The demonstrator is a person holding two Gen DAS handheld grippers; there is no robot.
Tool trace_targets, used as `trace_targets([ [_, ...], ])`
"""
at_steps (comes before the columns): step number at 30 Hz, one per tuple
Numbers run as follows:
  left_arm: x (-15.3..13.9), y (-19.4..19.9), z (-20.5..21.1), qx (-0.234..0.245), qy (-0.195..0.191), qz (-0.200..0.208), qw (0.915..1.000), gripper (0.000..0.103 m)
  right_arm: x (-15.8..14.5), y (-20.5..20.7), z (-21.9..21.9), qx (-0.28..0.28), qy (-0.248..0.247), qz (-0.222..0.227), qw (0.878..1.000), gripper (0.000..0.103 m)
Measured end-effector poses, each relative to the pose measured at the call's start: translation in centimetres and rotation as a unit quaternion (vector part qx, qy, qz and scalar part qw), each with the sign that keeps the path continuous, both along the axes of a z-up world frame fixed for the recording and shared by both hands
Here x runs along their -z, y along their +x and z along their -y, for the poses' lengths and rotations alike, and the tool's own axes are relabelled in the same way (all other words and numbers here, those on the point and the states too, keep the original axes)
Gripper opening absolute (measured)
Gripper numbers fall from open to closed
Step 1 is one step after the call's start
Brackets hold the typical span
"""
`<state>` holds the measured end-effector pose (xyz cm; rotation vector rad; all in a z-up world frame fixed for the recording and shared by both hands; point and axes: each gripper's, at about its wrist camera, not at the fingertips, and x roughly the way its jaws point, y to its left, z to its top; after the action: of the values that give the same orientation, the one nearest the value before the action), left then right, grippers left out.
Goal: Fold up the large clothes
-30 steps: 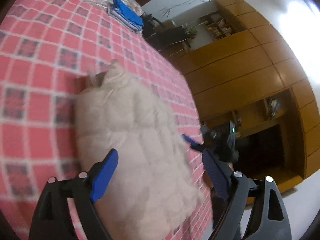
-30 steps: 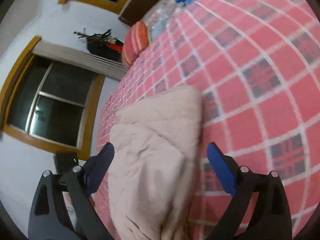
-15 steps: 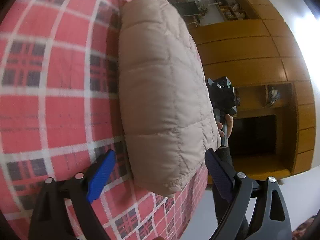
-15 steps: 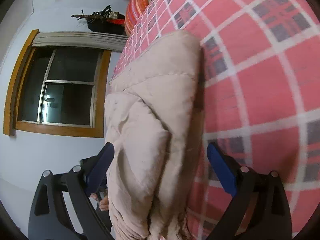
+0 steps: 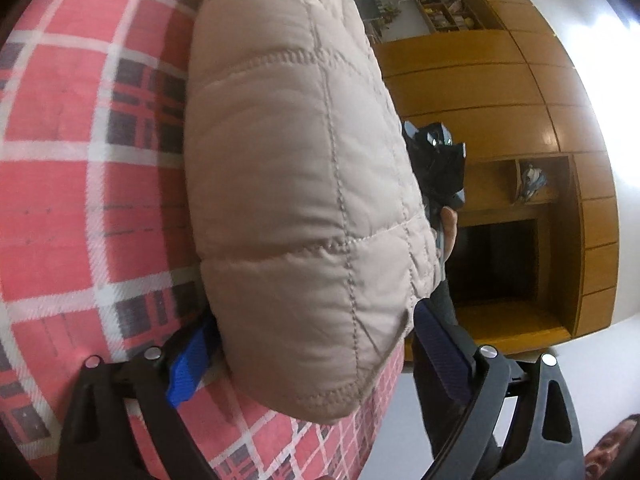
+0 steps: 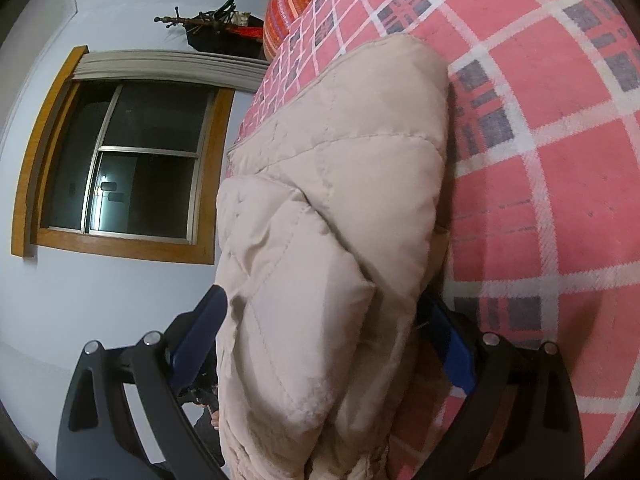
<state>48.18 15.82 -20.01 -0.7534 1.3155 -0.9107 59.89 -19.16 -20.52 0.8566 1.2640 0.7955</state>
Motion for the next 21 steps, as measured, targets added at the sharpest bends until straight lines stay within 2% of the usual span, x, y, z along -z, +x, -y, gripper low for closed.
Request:
trace_targets([
  [4,-0.4,-0.1,1.6,0.004,0.036,0.002,0.9993,0.097,-0.2,-0.1,-0.5,0.002,-0.007,0.006,1.000,0.094],
  [5,-0.4,-0.2,1.7,-0.001,0.037,-0.001,0.9993,0.097,-0.2,-0.2,-0.5,0.004,-0.014,0.009,1.000,0.088],
  [6,-0.6,-0.2,1.8,-0.004,0.038,-0.002,0.9993,0.096,-0.2,-0.3,-0.5,0.003,-0.019,0.012,1.000,0.072],
  [7,-1.0,-0.4,1.9,-0.006,0.042,0.003,0.9991,0.094,-0.1,-0.5,-0.6,0.001,-0.018,0.015,1.000,0.065],
  [9,-1.6,-0.5,2.4,-0.004,0.063,0.012,0.9980,0.083,-0.2,-0.8,-0.7,0.001,-0.016,0.024,1.000,0.052],
  [12,-1.7,-0.6,1.9,-0.002,0.079,0.011,0.9968,0.068,-0.6,-1.2,-0.8,0.004,-0.009,0.035,0.999,0.045],
  [14,-2.1,-0.5,1.8,-0.004,0.077,0.010,0.9970,0.062,-1.2,-1.4,-1.1,0.005,-0.009,0.043,0.999,0.043],
  [21,-3.7,-1.5,0.5,-0.005,0.075,0.032,0.9966,0.059,-3.0,-2.4,-2.8,0.008,-0.002,0.062,0.998,0.041],
])
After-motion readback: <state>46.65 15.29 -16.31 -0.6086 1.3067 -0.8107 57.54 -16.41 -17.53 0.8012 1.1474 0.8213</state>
